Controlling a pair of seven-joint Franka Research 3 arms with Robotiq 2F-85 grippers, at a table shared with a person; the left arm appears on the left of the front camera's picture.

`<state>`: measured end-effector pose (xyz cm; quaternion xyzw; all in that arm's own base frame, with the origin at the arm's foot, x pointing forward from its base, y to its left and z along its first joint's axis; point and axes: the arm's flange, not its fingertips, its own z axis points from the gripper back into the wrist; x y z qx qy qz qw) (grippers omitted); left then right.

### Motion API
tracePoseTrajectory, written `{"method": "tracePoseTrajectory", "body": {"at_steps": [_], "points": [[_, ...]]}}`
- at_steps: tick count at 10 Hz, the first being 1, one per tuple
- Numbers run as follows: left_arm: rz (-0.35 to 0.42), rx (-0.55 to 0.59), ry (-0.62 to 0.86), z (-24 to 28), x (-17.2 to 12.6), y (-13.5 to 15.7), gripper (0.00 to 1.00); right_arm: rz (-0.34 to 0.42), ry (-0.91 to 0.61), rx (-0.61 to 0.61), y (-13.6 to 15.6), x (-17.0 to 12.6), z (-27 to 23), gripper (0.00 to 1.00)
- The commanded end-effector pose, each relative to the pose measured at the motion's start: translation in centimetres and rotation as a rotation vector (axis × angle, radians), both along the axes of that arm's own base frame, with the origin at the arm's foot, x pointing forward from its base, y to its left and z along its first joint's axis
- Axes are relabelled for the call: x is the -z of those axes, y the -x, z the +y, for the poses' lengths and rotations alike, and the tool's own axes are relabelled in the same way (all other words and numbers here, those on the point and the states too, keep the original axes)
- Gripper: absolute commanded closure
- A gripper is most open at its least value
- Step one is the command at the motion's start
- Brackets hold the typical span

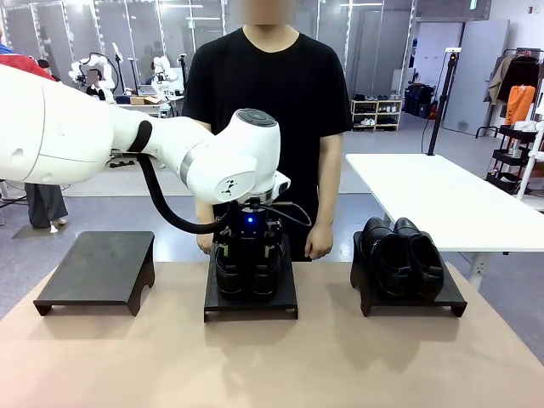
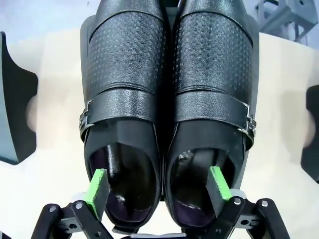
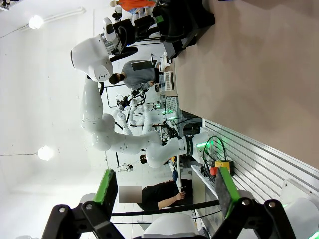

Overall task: Place the shoes on the stand as instructed by the person.
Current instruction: Pick up another pair of Shoes and place it on the Shoes Stand indicated by the person.

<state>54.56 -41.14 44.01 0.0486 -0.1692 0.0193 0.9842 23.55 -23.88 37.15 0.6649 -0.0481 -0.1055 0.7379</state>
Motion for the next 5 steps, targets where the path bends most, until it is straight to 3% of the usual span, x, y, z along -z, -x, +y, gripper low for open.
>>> {"method": "tracePoseTrajectory", "body": {"at_steps": [1,2,5], "points": [[0.014,-0.024,-0.006,0.2,-0.8,0.7,0.00,-0.007,-0.003,-0.006,0.2,0.0,-0.1,0.00],[0.035,0.011,0.010,0.3,-1.2,1.1,0.00,-0.007,-0.003,-0.006,0.2,0.0,-0.1,0.00],[0.001,-0.002,-0.002,0.1,-0.2,0.1,0.00,-0.007,-0.003,-0.006,0.2,0.0,-0.1,0.00]]}}
